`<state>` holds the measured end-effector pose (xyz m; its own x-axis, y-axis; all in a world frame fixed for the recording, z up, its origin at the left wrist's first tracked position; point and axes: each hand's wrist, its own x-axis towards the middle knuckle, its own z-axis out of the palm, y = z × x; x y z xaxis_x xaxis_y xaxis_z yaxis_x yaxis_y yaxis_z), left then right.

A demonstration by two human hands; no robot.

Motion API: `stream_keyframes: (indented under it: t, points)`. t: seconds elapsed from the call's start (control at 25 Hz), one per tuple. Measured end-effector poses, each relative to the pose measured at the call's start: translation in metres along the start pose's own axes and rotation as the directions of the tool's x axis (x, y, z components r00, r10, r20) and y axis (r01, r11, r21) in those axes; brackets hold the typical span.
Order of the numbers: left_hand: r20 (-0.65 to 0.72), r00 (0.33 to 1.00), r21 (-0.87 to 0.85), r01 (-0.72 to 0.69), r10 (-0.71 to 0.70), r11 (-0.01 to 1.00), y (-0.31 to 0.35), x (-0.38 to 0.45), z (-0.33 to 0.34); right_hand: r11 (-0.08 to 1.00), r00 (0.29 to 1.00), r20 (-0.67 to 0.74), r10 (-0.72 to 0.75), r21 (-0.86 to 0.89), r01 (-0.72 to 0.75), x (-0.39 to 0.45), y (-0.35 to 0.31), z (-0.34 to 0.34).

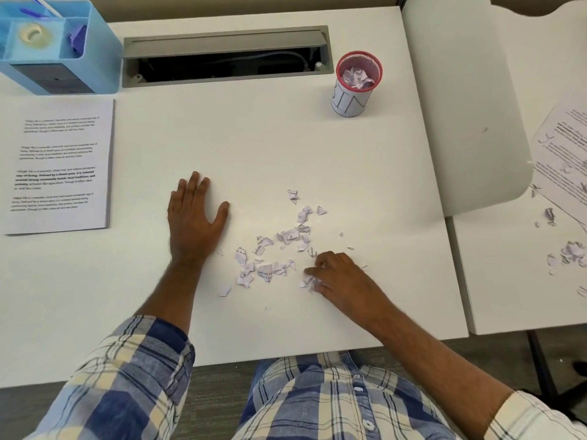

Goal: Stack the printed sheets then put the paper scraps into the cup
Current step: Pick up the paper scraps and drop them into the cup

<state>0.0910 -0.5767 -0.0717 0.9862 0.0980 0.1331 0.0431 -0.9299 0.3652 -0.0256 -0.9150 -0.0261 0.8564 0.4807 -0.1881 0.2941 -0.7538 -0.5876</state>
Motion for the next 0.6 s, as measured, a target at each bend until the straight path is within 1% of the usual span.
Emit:
stream_keyframes:
  t: [0.08,0.2,0.28,0.36,0.44,0.52,0.6]
  points:
    - [0.005,1.0,0.005,0.001,-0.001,1.0,-0.001,0.0,0.0,0.998,0.998,-0.02,-0.057,-0.03,0.056,-0.001,0.005,0.006]
    - [0.007,1.0,0.014,-0.004,0.004,1.0,-0.001,0.001,0.0,0.993,0.994,-0.048,-0.099,-0.065,0.096,0.001,0.014,0.004]
    - [0.011,1.0,0.013,-0.006,0.006,1.0,-0.001,0.001,0.0,0.996,0.994,-0.067,-0.082,0.023,0.084,0.003,0.019,-0.004]
    - [0.016,1.0,0.015,-0.002,0.002,1.0,-0.001,0.001,0.0,0.984,0.998,-0.061,0.015,0.179,-0.004,0.007,0.02,-0.016]
    - [0.018,1.0,0.015,-0.002,0.001,1.0,-0.001,0.001,0.0,0.943,0.984,-0.048,0.17,0.298,-0.148,0.011,0.02,-0.031]
    - [0.021,1.0,0.009,0.001,-0.001,1.0,0.0,0.001,-0.001,0.867,0.949,-0.063,0.309,0.428,-0.254,0.016,0.019,-0.048]
    - [0.022,1.0,0.007,0.0,0.0,1.0,0.0,0.001,-0.001,0.782,0.911,-0.097,0.401,0.554,-0.285,0.025,0.021,-0.066]
